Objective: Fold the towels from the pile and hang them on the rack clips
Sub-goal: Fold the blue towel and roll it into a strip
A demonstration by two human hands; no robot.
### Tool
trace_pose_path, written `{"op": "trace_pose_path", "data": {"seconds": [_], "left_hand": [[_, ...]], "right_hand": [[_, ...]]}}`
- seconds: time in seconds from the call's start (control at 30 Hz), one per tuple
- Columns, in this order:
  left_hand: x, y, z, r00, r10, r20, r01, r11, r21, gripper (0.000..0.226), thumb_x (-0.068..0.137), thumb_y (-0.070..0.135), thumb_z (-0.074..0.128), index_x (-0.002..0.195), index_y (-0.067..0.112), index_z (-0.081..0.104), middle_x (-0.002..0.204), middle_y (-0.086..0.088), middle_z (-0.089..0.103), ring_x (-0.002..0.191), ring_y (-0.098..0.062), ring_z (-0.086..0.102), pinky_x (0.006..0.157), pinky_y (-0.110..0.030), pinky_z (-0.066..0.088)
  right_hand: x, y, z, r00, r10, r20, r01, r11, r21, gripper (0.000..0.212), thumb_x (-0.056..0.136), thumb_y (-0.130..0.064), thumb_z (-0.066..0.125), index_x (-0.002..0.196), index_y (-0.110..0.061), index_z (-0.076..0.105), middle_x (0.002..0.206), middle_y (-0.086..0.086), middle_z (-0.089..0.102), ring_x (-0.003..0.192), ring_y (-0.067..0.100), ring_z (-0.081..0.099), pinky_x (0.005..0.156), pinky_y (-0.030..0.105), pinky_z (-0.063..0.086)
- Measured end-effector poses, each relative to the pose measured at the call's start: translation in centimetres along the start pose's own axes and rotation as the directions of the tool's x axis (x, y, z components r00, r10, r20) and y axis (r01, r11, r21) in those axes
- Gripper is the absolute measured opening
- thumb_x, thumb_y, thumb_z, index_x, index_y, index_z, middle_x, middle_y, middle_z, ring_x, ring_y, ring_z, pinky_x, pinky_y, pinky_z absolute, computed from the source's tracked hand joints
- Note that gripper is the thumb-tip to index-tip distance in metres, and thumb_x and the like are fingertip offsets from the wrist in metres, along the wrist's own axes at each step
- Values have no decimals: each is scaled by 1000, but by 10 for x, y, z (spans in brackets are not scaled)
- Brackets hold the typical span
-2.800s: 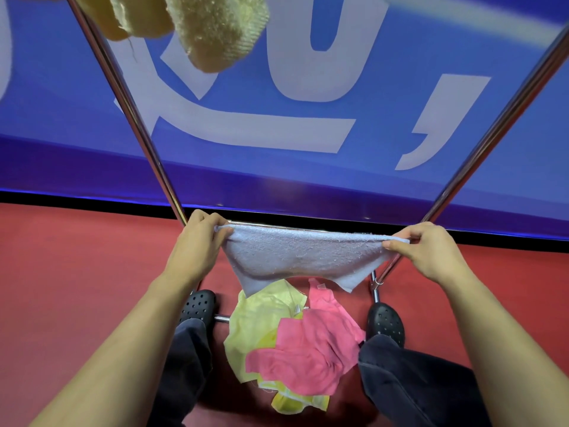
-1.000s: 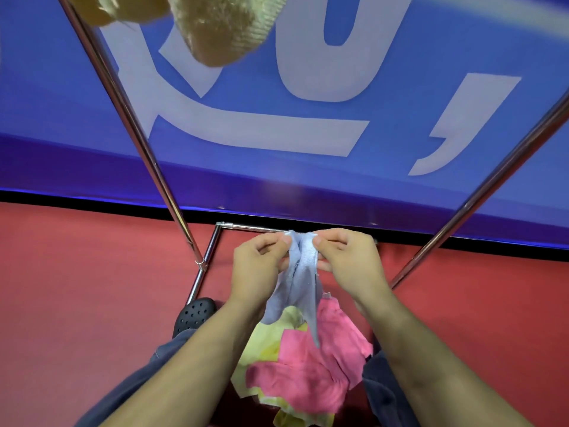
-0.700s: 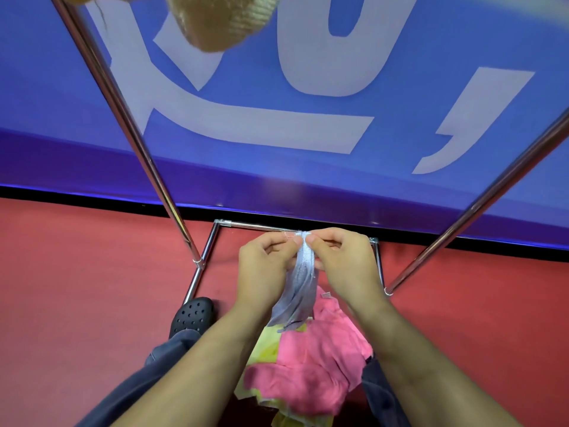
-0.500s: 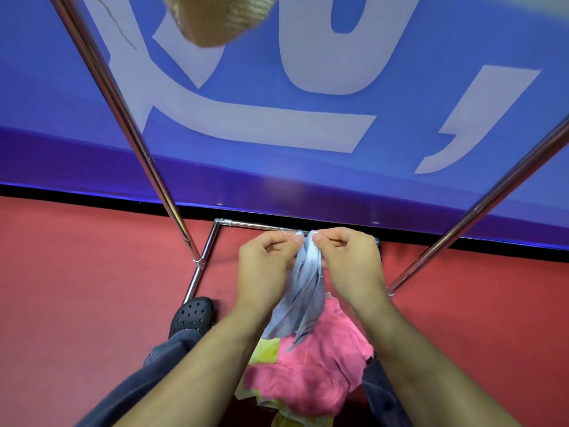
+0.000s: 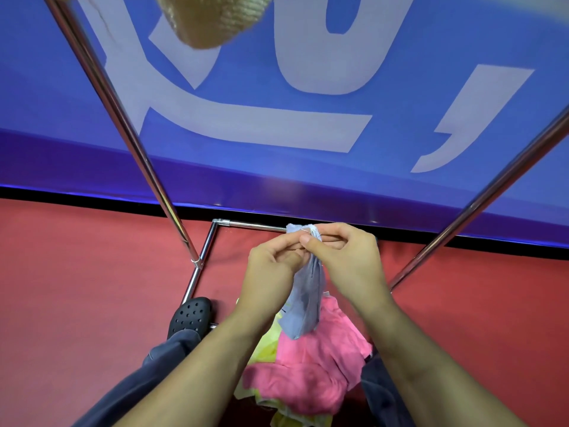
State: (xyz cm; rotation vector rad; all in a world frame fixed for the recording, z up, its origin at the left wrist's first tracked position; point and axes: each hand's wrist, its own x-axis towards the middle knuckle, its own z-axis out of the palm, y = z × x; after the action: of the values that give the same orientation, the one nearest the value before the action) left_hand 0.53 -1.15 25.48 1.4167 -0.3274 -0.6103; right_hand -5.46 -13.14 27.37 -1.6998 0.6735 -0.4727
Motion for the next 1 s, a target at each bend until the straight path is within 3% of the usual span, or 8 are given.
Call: {"op": "trace_pose_path", "data": {"seconds": [0.2,0.3,0.37,0.43,0.53,0.67,0.83,1.0], "left_hand": [[-2,5,2,984,-98,151,131,965,-229,44,97,-15,44,129,9,61,119,-11,75,119,-20,69,102,-33,55],[2,1,-1,997,-49,65,49,999,-4,37,98,-10,50,125,12,63,109,-9,78,104,-13,73,95,-34,57],[8,-5,-7,996,67,-64,-52,974,220,36,94,-9,55,119,15,66,108,-1,76,97,-6,71,92,-34,56],[13,-9,-15,979,168,-113,-109,909,402,35,91,0,65,119,21,66,116,10,68,103,-2,64,94,-31,53],[22,-17,-26,965,245,-90,-155,817,556,42,87,14,76,125,26,62,127,11,57,122,-9,54,108,-40,46],[23,-18,-31,951,309,-21,-228,745,627,51,86,21,78,132,26,57,135,7,53,130,-12,49,110,-44,43],[23,-12,-32,940,338,55,-293,710,640,49,84,25,81,126,27,57,130,9,54,127,-9,49,109,-38,42],[24,-14,-35,959,242,151,-282,728,625,35,84,26,82,111,28,60,119,16,60,118,-1,54,104,-32,46]], "right_hand": [[8,2,-17,997,-65,-38,62,995,-79,5,92,-13,73,94,-16,77,85,-5,78,76,1,72,72,14,53],[10,4,-21,992,-93,-82,82,989,-123,6,97,-16,67,97,-18,73,88,-9,73,75,0,66,71,16,53],[8,2,-22,993,-68,-93,66,997,-29,7,100,-17,62,99,-20,69,89,-8,68,81,5,65,68,23,59],[6,-3,-25,995,-54,-84,61,995,80,9,103,-18,57,99,-22,64,93,-4,66,90,14,69,67,20,59],[4,-9,-29,995,-73,-70,79,992,100,11,105,-21,53,98,-25,61,92,-7,66,88,21,74,68,13,53],[3,-10,-31,990,-127,-62,130,990,51,11,106,-22,51,102,-22,61,90,-8,67,75,6,70,78,27,58],[0,-13,-34,984,-169,-56,172,985,36,10,106,-21,50,101,-21,60,83,-7,65,67,6,62,67,15,49],[-2,-15,-34,977,-212,-13,212,976,40,12,106,-19,50,99,-23,59,77,-7,62,66,10,58,65,23,50]]}}
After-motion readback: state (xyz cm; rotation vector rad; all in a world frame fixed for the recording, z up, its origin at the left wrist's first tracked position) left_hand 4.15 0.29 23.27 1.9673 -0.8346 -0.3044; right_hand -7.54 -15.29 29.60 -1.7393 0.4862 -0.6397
